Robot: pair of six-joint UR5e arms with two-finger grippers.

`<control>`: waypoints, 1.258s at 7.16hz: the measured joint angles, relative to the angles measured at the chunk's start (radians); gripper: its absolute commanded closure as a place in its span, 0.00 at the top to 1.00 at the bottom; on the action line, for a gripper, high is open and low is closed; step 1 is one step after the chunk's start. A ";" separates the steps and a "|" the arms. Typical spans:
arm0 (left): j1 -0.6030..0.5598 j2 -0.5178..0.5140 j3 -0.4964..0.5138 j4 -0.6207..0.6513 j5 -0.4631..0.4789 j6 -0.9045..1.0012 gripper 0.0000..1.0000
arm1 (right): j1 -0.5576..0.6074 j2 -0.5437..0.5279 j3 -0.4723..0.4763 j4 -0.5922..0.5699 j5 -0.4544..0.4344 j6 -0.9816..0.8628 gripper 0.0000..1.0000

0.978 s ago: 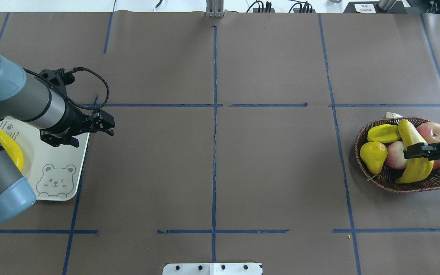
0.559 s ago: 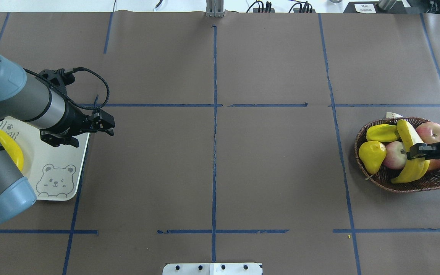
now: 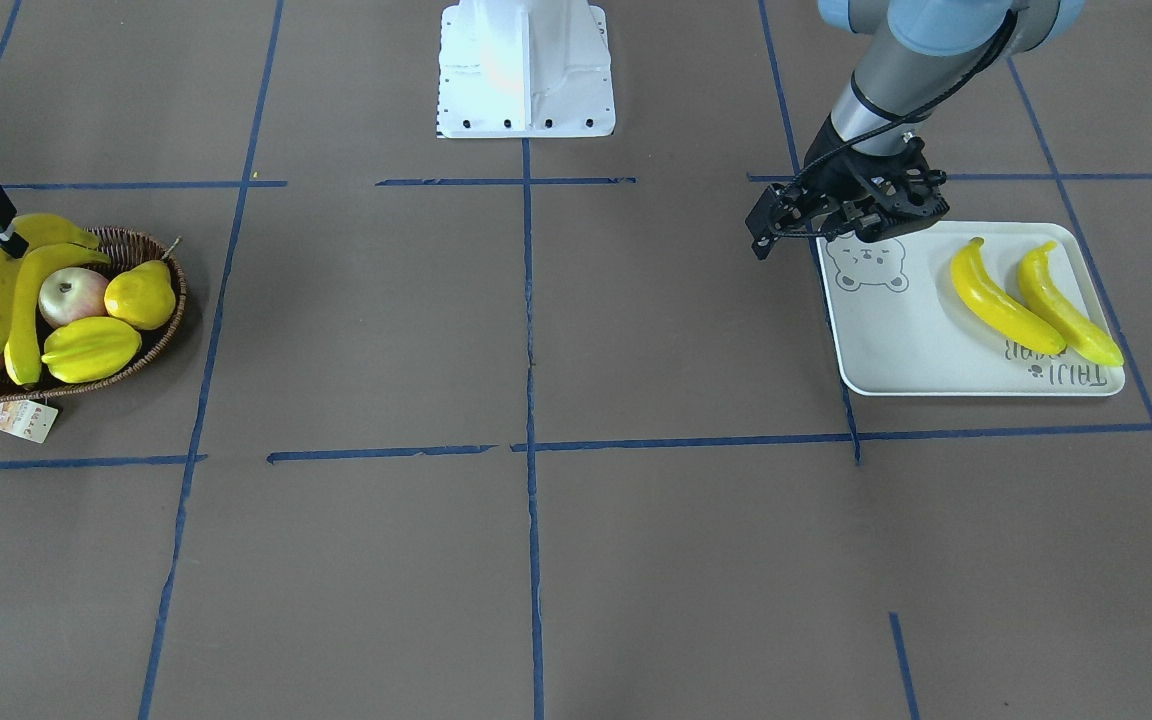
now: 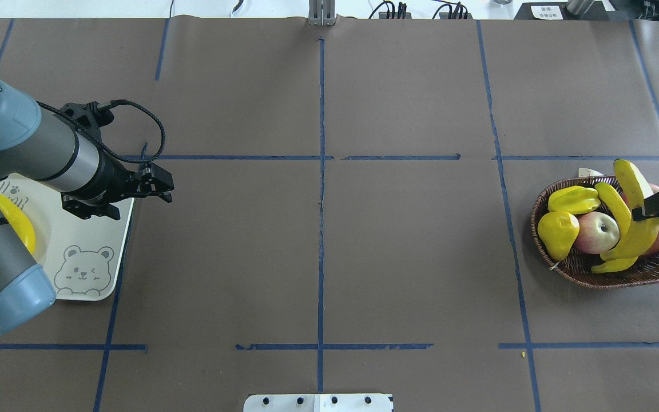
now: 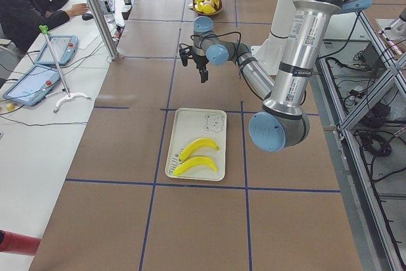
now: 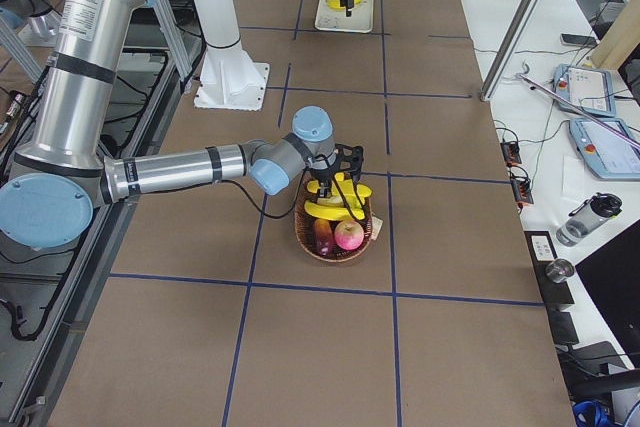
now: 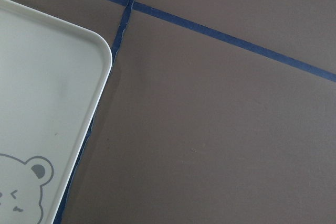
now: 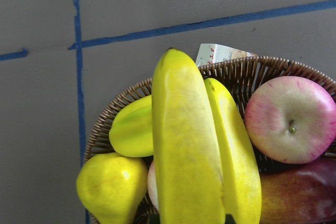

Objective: Transfer all bananas from basket to plate

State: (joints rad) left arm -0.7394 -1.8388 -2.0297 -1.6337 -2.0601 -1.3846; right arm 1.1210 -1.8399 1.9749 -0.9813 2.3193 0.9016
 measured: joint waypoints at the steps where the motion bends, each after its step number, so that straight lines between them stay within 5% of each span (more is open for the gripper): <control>1: 0.000 -0.012 0.000 0.000 0.000 -0.011 1.00 | 0.044 0.028 0.013 -0.001 0.069 -0.008 0.00; 4: 0.019 -0.111 0.007 -0.032 -0.001 -0.095 1.00 | -0.031 0.253 0.022 -0.005 0.151 0.121 0.00; 9: 0.062 -0.192 0.139 -0.573 0.000 -0.455 1.00 | -0.416 0.606 0.040 0.006 -0.149 0.508 0.01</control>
State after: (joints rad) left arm -0.6769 -2.0309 -1.8904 -2.2068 -2.0603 -1.8398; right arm 0.7047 -1.2337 2.0150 -0.9757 2.1703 1.4098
